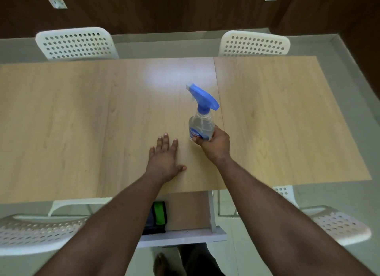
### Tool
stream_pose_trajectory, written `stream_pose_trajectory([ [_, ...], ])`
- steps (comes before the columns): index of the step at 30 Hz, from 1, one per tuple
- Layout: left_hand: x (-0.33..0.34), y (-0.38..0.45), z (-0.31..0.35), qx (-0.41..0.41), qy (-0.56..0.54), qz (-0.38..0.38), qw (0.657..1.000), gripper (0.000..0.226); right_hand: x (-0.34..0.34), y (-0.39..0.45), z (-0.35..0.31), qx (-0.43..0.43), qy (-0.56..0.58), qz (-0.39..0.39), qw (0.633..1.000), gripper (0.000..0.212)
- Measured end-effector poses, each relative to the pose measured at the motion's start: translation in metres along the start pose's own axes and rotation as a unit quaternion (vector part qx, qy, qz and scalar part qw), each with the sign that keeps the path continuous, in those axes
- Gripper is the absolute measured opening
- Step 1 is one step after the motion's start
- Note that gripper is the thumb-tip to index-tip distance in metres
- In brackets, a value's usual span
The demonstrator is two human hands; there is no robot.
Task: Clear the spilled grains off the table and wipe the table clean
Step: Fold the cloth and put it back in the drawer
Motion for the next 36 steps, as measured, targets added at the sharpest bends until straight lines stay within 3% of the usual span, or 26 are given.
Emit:
stream_pose_trajectory([
  [9,0.036,-0.097,-0.033,0.087,-0.019,0.012,0.996,0.104,0.007,-0.140,0.010,0.019,0.026,0.021,0.999,0.042],
  [14,0.065,-0.164,-0.047,0.152,-0.029,0.057,0.986,0.066,0.011,-0.205,0.017,0.045,0.044,0.012,0.998,0.036],
  [20,0.114,-0.213,-0.062,0.112,-0.067,0.016,0.991,0.037,0.009,-0.266,0.032,0.090,0.034,-0.027,0.995,0.037],
  [25,0.130,-0.220,-0.073,0.034,-0.166,0.004,0.986,0.029,0.004,-0.304,0.052,0.152,0.038,-0.063,0.986,0.032],
  [30,0.138,-0.222,-0.074,0.017,-0.165,-0.016,0.986,0.021,0.005,-0.332,0.073,0.254,0.065,-0.118,0.958,0.041],
  [32,0.140,-0.222,-0.077,0.003,-0.163,-0.027,0.986,0.026,0.007,-0.338,0.078,0.290,0.073,-0.144,0.943,0.047],
  [36,0.144,-0.220,-0.087,-0.037,-0.179,-0.057,0.982,0.071,0.014,-0.344,0.078,0.330,0.070,-0.219,0.915,0.070],
])
Point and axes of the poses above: each hand's wrist, its own y-axis towards the middle knuckle, its own x-axis out of the palm, z = x × y, the point moved 6 cm from there along y, towards the middle knuckle, and after that the axes turned 6 degrees about -x, right-handed, at the moved point
